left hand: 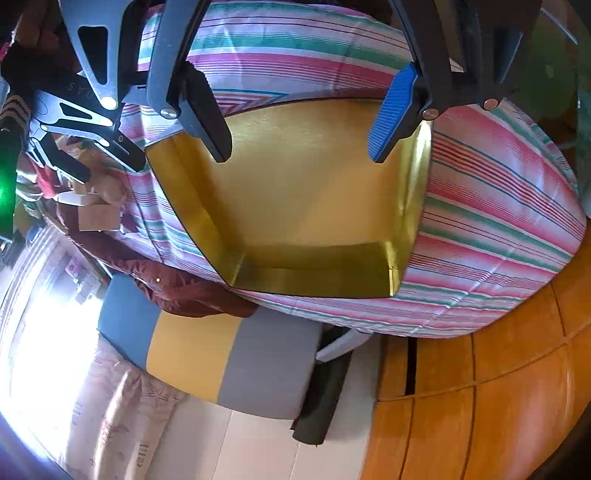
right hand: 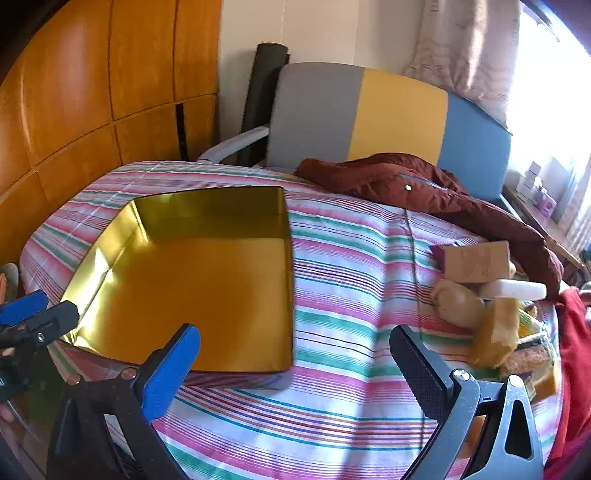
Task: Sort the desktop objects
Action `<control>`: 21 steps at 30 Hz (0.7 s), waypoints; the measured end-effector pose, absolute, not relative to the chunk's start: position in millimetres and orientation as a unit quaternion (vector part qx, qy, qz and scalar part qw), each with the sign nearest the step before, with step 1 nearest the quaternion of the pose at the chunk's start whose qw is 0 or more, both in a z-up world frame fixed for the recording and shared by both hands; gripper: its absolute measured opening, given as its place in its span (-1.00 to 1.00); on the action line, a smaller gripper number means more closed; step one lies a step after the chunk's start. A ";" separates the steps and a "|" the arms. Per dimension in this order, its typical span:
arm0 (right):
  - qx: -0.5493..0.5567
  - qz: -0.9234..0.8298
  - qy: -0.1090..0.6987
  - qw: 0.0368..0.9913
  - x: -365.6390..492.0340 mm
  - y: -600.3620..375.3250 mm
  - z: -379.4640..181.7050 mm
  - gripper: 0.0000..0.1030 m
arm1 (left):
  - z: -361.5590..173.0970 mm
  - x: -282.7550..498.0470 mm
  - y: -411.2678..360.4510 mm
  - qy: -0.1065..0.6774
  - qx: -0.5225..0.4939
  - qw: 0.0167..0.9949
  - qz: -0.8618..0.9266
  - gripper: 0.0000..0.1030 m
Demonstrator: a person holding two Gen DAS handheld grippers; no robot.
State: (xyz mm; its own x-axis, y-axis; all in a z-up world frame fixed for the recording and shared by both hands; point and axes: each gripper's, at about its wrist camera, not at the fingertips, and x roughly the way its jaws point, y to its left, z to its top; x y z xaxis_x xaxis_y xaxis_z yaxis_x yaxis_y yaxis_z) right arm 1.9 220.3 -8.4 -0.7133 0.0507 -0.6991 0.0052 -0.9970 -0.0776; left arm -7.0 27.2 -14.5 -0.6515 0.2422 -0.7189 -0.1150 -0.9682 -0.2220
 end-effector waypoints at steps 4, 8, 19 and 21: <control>-0.381 0.924 -0.028 0.026 4.8 237.3 -9.2 1.00 | -18.2 -5.6 31.9 -0.080 -0.411 0.112 0.901 0.50; -0.387 0.921 -0.021 0.040 10.4 255.8 -12.2 1.00 | -17.0 -5.2 38.1 -0.079 -0.411 0.128 0.899 0.51; -0.393 0.913 -0.001 0.109 31.8 318.6 -11.8 1.00 | -1.6 -1.5 83.4 -0.039 -0.391 0.198 0.898 0.51; -0.393 0.911 0.000 0.121 38.0 330.9 -11.2 1.00 | 2.1 -1.3 96.5 -0.024 -0.388 0.214 0.896 0.51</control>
State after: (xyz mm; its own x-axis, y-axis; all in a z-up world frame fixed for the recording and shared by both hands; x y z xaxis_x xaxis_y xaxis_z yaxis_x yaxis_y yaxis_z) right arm 38.0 330.9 -11.2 -0.6616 0.2210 -0.7166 -0.2208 -0.9706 -0.0954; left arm -1.3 96.5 2.1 -0.6076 0.4020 -0.6850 -0.3643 -0.9074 -0.2093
